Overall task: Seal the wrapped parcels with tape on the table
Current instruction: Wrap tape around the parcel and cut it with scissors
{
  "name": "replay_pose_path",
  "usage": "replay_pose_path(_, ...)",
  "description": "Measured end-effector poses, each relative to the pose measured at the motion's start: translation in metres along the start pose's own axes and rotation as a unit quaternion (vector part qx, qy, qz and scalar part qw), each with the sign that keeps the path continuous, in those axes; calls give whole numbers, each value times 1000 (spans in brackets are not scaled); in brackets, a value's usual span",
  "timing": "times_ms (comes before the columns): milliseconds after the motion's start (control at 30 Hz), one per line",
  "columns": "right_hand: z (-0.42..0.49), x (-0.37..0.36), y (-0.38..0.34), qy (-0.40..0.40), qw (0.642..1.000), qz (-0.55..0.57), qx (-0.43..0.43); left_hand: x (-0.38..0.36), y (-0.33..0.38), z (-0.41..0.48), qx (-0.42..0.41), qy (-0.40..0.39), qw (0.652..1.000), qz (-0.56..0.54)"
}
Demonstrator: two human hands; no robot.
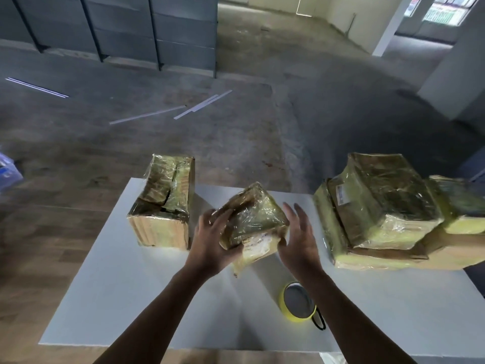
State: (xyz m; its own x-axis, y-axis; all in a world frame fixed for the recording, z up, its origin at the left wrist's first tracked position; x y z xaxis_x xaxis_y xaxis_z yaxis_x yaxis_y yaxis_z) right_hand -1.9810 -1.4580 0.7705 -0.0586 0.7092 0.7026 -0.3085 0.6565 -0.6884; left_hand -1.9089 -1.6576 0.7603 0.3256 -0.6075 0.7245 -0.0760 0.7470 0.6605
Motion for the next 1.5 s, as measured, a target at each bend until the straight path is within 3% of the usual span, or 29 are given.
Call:
replay_pose_path(167, 7, -3, -21, -83, 984, -114, 112, 6, -3, 3, -21, -22, 998, 46)
replay_pose_path(267, 5, -22, -32, -165, 948, -215, 166, 1, -1, 6, -51, -50, 993, 91)
replay_pose_path(467, -3, -49, -30, -195, 928, -292, 128, -3, -2, 10, -87, -120, 984, 97)
replay_pose_path(600, -4, -51, -28, -194, 941, -241, 140, 0, -4, 17, -111, -140, 982, 60)
replay_pose_path(667, -5, -45, -25, -205, 957, -176, 101, 1, 0, 23, -107, -145, 983, 19)
replay_pose_path(800, -4, -29, -21, -113, 993, -28, 9, -1, 11, 42, -86, -100, 991, 11)
replay_pose_path(900, 0, -16, -9, -63, 988, 48, -133, -9, 1, 47, -12, -50, 996, 78)
replay_pose_path(1000, 3, -10, 10, -19, 959, 153, -238, -20, -11, 41, 71, -46, 993, 84)
replay_pose_path(1067, 7, -9, 23, 0, 951, 161, -263, -32, -19, 36, 199, -92, 975, -35)
replay_pose_path(1133, 9, -9, 34, 1, 945, 162, -285, -52, -20, 31, 325, -131, 903, -247)
replay_pose_path(1200, 11, -8, 42, -13, 943, 158, -292, -66, -14, 34, 363, -141, 841, -375)
replay_pose_path(1233, 12, -6, 46, -26, 942, 159, -293, -68, -11, 38, 358, -137, 834, -397)
replay_pose_path(1300, 16, 0, 57, -46, 944, 159, -287, -68, -6, 49, 341, -115, 853, -378)
replay_pose_path(1433, 34, 28, 83, -2, 959, 140, -247, -64, 5, 72, 304, -86, 920, -233)
replay_pose_path(1500, 41, 30, 96, -31, 961, 140, -238, -65, 12, 84, 278, -81, 941, -176)
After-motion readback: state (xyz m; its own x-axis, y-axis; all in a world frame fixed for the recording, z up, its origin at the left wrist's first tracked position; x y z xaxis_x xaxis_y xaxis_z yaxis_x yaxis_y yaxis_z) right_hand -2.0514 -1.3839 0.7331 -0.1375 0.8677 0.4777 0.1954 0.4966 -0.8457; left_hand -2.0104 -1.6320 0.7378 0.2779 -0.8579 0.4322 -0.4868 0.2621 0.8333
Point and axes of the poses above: each hand's wrist, its own z-axis towards the middle knuckle, its own x-axis out of the back of the hand, y = z × x, the point moved 5 cm from there along z, towards the middle knuckle, and after that the axes turned 10 degrees about z, right-handed, at the moved point
